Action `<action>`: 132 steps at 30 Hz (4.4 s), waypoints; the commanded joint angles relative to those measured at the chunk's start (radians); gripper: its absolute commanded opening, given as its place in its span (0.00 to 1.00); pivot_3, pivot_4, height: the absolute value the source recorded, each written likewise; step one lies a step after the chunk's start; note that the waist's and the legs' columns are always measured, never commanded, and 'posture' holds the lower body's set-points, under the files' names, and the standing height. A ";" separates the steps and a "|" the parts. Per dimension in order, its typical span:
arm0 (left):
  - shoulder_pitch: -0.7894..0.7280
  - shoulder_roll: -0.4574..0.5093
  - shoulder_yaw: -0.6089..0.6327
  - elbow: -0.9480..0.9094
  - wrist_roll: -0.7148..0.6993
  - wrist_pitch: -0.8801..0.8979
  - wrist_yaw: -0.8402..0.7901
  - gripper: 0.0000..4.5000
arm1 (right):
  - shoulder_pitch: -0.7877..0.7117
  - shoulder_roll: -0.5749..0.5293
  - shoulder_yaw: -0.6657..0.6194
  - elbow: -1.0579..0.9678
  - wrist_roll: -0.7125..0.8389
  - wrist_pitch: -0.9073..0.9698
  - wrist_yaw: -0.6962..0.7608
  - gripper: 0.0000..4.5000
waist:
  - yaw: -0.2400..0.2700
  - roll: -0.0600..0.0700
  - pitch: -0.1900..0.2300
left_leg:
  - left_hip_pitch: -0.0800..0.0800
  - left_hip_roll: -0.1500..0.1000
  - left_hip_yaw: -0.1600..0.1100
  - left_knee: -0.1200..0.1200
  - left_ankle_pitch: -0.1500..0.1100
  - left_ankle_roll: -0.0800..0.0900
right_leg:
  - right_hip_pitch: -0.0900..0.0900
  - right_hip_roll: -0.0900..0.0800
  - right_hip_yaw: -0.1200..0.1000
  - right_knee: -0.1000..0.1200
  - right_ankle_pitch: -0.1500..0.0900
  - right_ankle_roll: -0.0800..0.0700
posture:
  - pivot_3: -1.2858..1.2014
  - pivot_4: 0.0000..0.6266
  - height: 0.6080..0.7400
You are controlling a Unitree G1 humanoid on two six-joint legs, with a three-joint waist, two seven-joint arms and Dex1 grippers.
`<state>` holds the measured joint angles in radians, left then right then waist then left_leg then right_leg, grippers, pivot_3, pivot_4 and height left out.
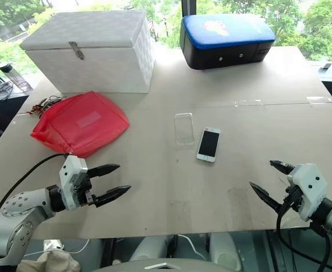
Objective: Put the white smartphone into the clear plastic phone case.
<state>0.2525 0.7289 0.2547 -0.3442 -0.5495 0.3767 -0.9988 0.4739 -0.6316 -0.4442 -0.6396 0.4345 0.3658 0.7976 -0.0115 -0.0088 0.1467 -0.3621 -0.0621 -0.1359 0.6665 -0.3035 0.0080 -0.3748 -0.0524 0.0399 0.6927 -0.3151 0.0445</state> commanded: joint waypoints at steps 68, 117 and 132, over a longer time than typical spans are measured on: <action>-0.993 -0.337 -0.591 0.504 0.671 0.223 -0.383 0.06 | -0.218 -0.092 0.307 -0.260 0.315 0.250 -0.501 1.00 | 0.002 -0.007 0.005 | -0.017 -0.005 -0.014 0.017 0.001 -0.002 | -0.004 -0.001 -0.015 0.003 -0.001 0.003 | 0.52 0.24 1.00; -0.440 -0.170 -0.145 0.032 0.107 -0.026 -0.021 1.00 | -0.704 0.071 0.483 0.203 -0.067 0.651 -0.351 0.65 | 0.014 0.001 -0.020 | -0.003 -0.005 -0.010 0.002 0.001 -0.002 | 0.002 -0.002 -0.009 -0.008 0.000 0.003 | 0.52 0.24 1.00; -0.049 -0.073 0.080 -0.004 -0.055 -0.150 -0.181 1.00 | -1.247 0.099 0.901 0.649 -0.297 0.027 0.196 0.61 | -0.043 0.005 -0.001 | -0.008 -0.004 -0.008 -0.002 0.001 -0.002 | -0.005 -0.001 -0.002 -0.010 0.000 0.003 | 0.52 0.24 1.00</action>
<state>0.1782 0.6400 0.2799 -0.2883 -0.5650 0.2440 -1.1726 -0.7168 -0.5483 0.4262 -0.0308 0.1691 0.4651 0.9288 -0.0545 -0.0041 0.1455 -0.3705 -0.0659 -0.1439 0.6642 -0.3029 0.0063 -0.3802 -0.0534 0.0377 0.6818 -0.3152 0.0473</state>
